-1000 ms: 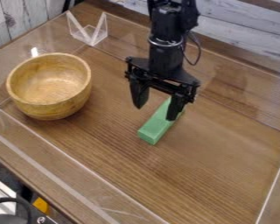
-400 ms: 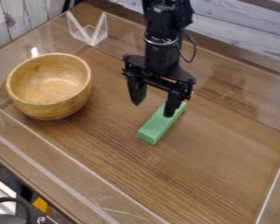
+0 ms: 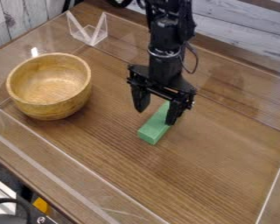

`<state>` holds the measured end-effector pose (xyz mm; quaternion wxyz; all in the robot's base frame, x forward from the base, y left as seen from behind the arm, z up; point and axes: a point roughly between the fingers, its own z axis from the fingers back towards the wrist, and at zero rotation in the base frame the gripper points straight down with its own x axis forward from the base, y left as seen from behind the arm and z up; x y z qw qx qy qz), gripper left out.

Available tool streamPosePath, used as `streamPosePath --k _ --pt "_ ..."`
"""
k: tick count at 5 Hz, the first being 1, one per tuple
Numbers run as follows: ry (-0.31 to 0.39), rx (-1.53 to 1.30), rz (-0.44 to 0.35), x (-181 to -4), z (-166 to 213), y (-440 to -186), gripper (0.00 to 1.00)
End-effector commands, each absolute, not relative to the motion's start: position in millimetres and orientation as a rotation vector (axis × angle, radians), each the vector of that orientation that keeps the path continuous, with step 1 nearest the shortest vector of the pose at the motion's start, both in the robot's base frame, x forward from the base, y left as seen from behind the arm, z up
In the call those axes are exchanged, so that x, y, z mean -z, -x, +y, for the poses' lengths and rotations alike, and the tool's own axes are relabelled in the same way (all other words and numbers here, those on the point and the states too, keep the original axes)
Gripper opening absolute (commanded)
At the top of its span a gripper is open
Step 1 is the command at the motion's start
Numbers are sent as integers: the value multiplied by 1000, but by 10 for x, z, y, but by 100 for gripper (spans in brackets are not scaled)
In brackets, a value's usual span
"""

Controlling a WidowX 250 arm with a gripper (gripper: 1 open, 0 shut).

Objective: Put the green block in the brown bowl

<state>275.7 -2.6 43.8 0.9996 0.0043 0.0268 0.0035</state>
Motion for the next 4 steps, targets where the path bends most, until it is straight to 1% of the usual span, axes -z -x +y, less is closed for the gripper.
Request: streamPosePath --k 1,2,4 --pt "-19 -54 22 -556 -28 -2817 100" --pt "-25 -92 20 -599 -50 -2840 100" --pt "-41 -58 7 -333 -199 -2810 100"
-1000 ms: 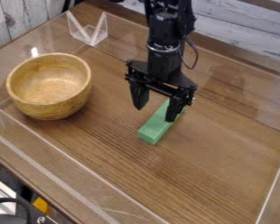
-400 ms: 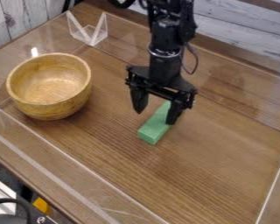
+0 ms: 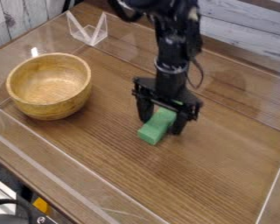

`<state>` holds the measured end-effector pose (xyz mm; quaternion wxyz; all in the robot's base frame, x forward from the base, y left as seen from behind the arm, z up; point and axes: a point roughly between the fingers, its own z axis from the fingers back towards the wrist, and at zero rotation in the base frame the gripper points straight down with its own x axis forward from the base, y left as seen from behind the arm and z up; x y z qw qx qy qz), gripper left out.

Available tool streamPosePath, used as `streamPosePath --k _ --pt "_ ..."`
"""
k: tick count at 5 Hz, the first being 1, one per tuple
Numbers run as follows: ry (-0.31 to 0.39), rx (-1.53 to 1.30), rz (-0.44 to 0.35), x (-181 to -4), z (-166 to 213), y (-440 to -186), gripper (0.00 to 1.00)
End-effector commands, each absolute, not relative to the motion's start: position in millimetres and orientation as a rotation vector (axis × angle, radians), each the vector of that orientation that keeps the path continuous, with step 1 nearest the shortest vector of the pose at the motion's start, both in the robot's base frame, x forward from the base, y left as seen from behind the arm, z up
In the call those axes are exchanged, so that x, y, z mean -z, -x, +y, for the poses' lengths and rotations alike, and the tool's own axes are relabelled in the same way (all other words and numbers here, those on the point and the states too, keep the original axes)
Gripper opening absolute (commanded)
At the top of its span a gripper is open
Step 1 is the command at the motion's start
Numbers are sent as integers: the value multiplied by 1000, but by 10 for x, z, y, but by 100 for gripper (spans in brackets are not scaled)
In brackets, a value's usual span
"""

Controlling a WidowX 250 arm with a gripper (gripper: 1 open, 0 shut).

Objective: Put the green block in the brown bowl

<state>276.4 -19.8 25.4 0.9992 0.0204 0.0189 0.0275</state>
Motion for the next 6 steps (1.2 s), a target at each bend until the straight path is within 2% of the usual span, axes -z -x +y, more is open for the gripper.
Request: streamPosePath --k 1,2,4,5,6 --pt "-43 0 -1 -461 -163 -2795 100" --pt "-23 41 2 -589 -114 -2802 100" --pt "-13 -13 17 -406 -14 -2850 100" --pt "-11 -32 20 -312 97 -2853 0" --pt "-6 -80 23 -426 159 -2833 0"
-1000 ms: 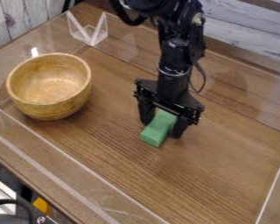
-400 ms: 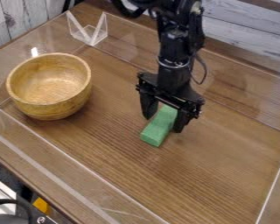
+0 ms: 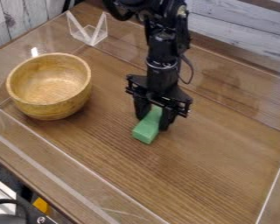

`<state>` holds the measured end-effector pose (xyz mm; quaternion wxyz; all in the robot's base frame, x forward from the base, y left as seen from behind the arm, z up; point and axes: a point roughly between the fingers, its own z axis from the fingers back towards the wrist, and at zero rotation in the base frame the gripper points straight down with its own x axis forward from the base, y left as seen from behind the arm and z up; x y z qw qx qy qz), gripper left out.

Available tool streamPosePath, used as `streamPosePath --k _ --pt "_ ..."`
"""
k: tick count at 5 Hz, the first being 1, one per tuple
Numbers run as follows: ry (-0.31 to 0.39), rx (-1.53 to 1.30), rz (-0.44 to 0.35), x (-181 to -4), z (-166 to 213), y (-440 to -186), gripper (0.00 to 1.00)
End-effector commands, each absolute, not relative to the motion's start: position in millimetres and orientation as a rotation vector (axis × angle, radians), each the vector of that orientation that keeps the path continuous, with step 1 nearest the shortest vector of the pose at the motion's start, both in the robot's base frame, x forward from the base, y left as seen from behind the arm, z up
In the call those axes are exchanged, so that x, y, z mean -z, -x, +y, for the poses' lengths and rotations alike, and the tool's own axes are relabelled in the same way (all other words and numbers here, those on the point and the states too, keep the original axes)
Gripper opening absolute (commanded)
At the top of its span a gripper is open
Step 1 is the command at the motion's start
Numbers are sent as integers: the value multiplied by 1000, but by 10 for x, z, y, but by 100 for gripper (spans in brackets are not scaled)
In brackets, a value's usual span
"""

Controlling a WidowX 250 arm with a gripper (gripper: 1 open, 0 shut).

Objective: Put the green block in the brown bowl

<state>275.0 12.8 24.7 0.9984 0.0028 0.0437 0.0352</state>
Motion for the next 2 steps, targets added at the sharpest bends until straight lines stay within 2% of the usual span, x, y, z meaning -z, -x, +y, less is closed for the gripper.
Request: streamPosePath --k 1,2 --pt "2 -127 25 -563 223 -2805 0" --pt "14 -196 -18 -843 320 -2854 0"
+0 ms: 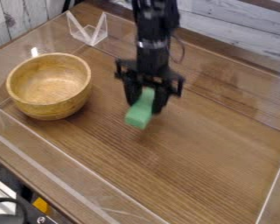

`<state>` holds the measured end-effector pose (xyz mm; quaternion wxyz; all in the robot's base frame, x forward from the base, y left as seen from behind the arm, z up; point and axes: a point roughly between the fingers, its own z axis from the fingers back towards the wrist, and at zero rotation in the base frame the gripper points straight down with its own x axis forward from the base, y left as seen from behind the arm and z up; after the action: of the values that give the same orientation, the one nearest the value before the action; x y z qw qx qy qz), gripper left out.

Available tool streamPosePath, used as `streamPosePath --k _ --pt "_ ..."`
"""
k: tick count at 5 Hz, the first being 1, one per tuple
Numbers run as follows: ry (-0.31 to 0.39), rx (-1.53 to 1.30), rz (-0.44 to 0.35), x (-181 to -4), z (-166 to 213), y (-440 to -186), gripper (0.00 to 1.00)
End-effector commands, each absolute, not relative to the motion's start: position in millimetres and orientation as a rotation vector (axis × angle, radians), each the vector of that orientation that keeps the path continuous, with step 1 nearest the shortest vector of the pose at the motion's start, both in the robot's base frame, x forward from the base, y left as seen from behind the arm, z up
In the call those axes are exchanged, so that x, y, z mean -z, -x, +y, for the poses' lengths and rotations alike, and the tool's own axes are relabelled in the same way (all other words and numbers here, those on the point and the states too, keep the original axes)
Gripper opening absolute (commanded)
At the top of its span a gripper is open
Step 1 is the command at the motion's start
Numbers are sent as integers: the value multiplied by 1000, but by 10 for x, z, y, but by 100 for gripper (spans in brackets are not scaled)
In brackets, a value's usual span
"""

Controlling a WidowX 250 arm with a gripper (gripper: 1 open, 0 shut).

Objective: Put the green block in the brown bowl

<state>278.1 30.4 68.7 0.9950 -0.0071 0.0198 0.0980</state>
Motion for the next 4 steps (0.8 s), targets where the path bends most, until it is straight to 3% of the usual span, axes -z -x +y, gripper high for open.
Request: streamPosePath --k 1,2,4 --pt "19 -264 -58 -1097 455 -2965 0" --pt "10 -268 -64 -1237 681 -2916 0" --pt "-5 -299 -59 -1272 1066 -2915 0"
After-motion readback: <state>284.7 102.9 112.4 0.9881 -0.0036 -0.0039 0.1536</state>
